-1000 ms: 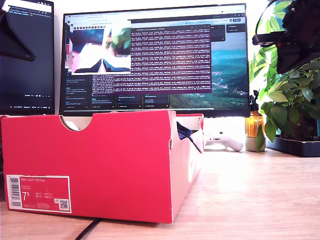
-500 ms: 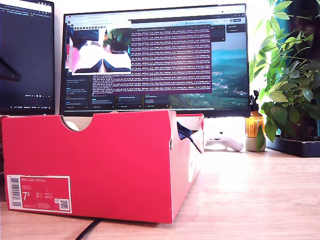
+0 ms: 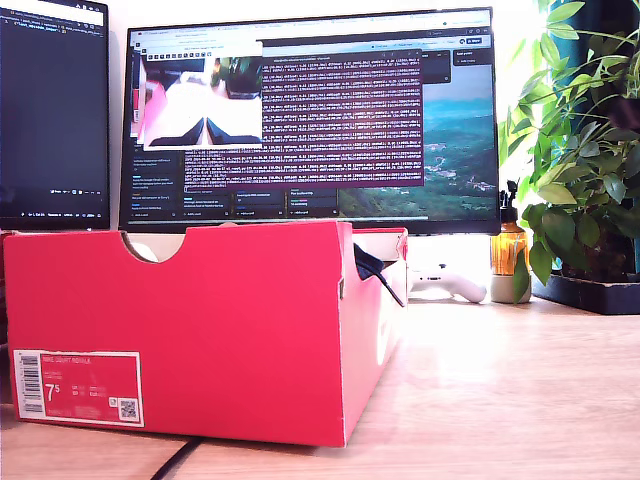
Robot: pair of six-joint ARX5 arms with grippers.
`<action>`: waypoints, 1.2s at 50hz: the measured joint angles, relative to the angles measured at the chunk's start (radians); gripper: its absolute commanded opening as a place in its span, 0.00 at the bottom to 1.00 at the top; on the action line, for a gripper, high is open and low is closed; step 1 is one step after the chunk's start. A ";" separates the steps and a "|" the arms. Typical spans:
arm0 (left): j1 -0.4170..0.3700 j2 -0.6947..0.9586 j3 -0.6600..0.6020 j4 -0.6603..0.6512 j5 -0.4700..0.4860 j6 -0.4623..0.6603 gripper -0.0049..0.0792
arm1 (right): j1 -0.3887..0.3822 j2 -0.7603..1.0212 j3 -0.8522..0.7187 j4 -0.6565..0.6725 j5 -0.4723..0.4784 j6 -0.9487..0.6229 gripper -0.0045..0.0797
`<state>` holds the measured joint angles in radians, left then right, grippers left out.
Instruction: Pack the blue shoes by picking the first shoe and placing it inside the red shoebox, left side, then picking and rotating the second shoe and placing it in the shoebox
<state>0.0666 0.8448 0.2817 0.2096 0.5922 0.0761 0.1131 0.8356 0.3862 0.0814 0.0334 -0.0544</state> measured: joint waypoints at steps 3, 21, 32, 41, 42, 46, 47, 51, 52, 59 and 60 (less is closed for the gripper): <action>0.000 -0.014 -0.025 0.029 0.000 -0.009 0.04 | 0.001 -0.040 -0.026 0.024 0.000 0.000 0.04; 0.009 -0.034 -0.174 0.275 -0.006 -0.026 0.04 | 0.007 -0.182 -0.206 0.125 0.002 0.000 0.04; 0.028 -0.040 -0.240 0.372 0.003 -0.093 0.04 | 0.007 -0.273 -0.250 0.108 0.000 -0.003 0.04; 0.034 -0.039 -0.260 0.370 0.021 -0.103 0.04 | 0.007 -0.384 -0.312 0.089 0.000 0.002 0.04; 0.034 -0.038 -0.261 0.369 0.020 -0.103 0.04 | 0.007 -0.395 -0.317 0.084 0.001 0.001 0.04; 0.034 -0.038 -0.263 0.367 0.017 -0.105 0.04 | 0.007 -0.455 -0.325 0.055 0.008 0.002 0.04; 0.034 -0.038 -0.264 0.367 0.016 -0.105 0.04 | 0.007 -0.467 -0.325 0.050 0.014 0.002 0.04; 0.043 -0.038 -0.265 0.366 0.013 -0.105 0.04 | 0.007 -0.528 -0.325 0.004 0.046 0.002 0.04; 0.046 -0.038 -0.265 0.366 0.012 -0.105 0.04 | 0.007 -0.538 -0.325 -0.008 0.050 0.002 0.04; 0.062 -0.059 -0.266 0.360 0.012 -0.105 0.04 | 0.007 -0.636 -0.325 -0.041 0.053 0.003 0.04; 0.063 -0.066 -0.267 0.359 0.013 -0.105 0.04 | 0.007 -0.653 -0.325 -0.044 0.053 0.003 0.04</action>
<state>0.1295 0.7784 0.0143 0.5690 0.6056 -0.0288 0.1204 0.1829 0.0616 0.0372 0.0864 -0.0509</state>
